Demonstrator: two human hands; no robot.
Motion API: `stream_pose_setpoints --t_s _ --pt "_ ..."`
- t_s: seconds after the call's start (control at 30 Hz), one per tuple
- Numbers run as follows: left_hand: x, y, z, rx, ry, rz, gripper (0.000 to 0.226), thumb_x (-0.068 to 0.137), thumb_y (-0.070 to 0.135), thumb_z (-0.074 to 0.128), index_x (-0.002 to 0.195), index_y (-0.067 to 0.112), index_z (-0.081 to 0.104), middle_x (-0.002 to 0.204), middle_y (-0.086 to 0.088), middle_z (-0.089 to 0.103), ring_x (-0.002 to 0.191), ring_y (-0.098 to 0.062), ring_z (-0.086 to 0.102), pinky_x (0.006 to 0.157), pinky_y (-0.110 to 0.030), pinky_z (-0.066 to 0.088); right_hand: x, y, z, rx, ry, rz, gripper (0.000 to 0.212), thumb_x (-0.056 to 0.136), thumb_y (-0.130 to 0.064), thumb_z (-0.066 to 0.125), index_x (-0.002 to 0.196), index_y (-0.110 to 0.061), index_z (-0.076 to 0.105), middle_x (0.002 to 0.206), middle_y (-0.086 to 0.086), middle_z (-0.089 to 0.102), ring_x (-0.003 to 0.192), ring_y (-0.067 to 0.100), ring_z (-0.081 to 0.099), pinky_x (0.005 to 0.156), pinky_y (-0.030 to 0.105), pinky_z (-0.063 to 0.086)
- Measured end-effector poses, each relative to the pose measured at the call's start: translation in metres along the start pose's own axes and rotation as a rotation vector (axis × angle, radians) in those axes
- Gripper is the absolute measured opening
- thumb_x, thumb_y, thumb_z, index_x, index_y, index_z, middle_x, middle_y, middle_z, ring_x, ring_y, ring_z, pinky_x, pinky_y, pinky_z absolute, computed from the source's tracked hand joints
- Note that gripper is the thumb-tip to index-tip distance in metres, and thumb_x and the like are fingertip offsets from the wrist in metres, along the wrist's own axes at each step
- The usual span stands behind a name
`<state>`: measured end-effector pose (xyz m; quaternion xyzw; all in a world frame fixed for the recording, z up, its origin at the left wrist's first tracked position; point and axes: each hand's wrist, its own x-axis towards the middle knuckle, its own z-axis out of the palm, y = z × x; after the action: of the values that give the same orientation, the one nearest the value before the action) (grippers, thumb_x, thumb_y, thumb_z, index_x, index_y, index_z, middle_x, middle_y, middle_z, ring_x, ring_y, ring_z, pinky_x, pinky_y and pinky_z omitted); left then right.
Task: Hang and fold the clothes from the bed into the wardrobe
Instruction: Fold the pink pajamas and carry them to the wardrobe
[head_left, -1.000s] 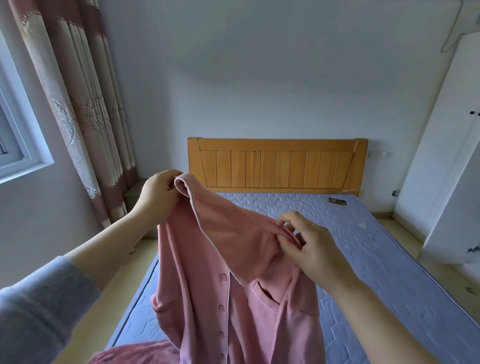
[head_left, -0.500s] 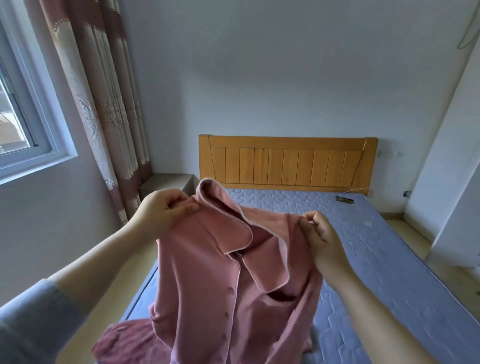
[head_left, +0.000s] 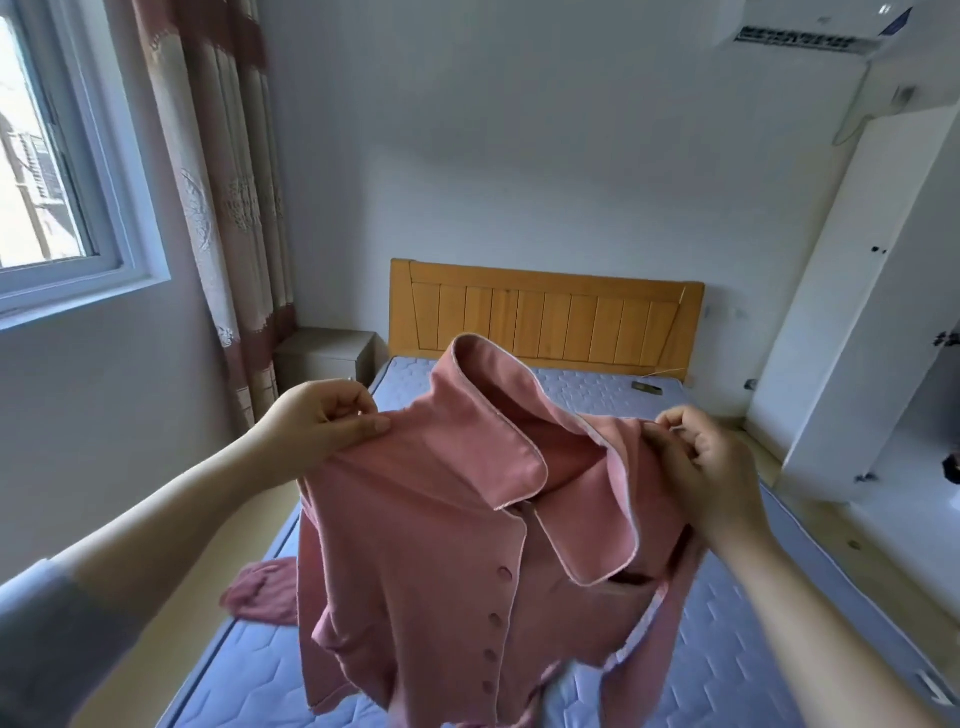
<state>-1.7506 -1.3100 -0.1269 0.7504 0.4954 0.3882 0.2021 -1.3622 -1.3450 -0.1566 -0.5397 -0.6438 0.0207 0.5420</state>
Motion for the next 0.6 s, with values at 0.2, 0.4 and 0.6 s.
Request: stream_pose_setpoints --t_s 0.2,0.4,0.6 --pt "-0.064 0.002 -0.01 -0.013 0.013 0.004 0.016 0.08 0.034 0.076 0.073 0.023 0.068 0.063 -0.006 0.053 0.061 -0.012 0.043 0.064 -0.03 0.037 -0.056 -0.019 -0.023 -0.019 0.009 0.02 0.034 0.081 -0.059 0.051 0.077 -0.026 0.056 0.059 -0.005 0.061 0.055 0.009 0.054 0.051 0.018 0.037" --pt "-0.077 -0.024 0.008 0.057 0.03 -0.039 0.021 0.079 0.037 0.077 0.067 0.025 0.065 0.057 -0.003 0.051 0.055 -0.006 0.041 0.06 -0.029 0.037 -0.079 -0.001 -0.002 -0.027 -0.067 0.104 0.03 0.083 -0.052 0.055 0.076 -0.024 0.057 0.06 -0.007 0.063 0.058 0.007 0.057 0.054 0.019 0.038" --pt "-0.073 -0.1 0.063 0.115 0.0 -0.213 0.025 0.078 0.041 0.077 0.063 0.026 0.063 0.053 0.007 0.048 0.052 -0.005 0.04 0.056 -0.028 0.038 -0.094 0.07 0.06 -0.045 -0.238 0.244 0.02 0.089 -0.034 0.067 0.074 -0.025 0.056 0.058 -0.002 0.063 0.056 0.009 0.057 0.057 0.024 0.041"
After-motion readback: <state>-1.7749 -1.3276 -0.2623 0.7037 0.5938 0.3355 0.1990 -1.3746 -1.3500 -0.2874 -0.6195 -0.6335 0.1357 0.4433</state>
